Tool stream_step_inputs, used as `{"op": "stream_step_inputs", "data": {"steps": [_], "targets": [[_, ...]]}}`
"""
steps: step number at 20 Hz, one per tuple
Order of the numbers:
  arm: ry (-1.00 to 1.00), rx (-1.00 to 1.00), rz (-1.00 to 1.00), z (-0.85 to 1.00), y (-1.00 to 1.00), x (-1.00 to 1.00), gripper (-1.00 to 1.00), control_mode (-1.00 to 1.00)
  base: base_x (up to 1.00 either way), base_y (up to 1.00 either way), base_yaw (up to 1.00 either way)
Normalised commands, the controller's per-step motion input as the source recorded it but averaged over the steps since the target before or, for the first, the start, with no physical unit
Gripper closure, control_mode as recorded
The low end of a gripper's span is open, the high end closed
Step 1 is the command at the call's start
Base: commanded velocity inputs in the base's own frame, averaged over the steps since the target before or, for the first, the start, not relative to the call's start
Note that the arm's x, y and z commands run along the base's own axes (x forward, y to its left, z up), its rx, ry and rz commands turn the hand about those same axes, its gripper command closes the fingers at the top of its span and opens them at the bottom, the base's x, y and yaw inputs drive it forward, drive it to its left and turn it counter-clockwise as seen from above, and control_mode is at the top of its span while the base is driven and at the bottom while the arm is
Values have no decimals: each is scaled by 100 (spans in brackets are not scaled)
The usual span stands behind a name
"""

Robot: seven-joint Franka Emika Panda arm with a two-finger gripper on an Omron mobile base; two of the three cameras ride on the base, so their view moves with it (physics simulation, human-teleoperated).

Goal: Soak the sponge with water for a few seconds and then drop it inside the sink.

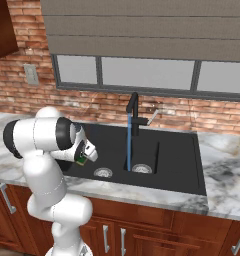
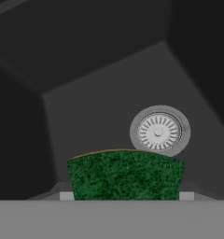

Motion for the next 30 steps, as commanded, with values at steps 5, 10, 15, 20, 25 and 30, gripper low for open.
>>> {"op": "stream_step_inputs", "data": {"steps": [5, 10, 15, 20, 25, 30], "targets": [[0, -1, 0, -25, 0, 3, 100, -100, 0, 0, 0], [0, 0, 0, -26, 0, 10, 100, -100, 0, 0, 0], [0, 0, 0, -19, 0, 21, 100, -100, 0, 0, 0], [0, 0, 0, -17, 0, 30, 100, -100, 0, 0, 0], [0, 0, 0, -21, 0, 20, 100, -100, 0, 0, 0], [0, 0, 0, -21, 0, 8, 100, -100, 0, 0, 0]]}}
